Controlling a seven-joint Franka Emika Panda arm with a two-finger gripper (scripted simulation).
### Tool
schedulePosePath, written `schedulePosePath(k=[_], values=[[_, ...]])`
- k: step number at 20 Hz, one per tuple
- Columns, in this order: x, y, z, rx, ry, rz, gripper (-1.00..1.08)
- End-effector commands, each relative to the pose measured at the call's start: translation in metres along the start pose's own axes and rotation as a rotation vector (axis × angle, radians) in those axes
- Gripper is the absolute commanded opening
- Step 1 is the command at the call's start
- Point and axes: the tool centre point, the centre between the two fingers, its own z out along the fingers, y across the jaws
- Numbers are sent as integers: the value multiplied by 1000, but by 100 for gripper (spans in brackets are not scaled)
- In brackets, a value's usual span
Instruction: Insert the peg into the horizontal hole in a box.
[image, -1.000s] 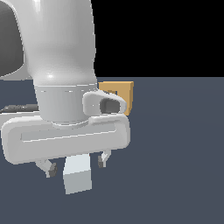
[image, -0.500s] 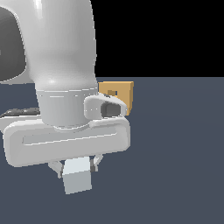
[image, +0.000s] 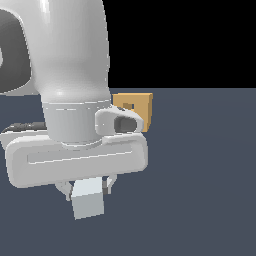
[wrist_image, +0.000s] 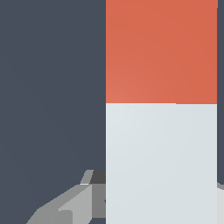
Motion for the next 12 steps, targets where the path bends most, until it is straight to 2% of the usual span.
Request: schedulePosePath(k=[1,12], values=[[6,1,-3,-2,-1,9,-100],[58,7,-18,-2,0,114,-100]])
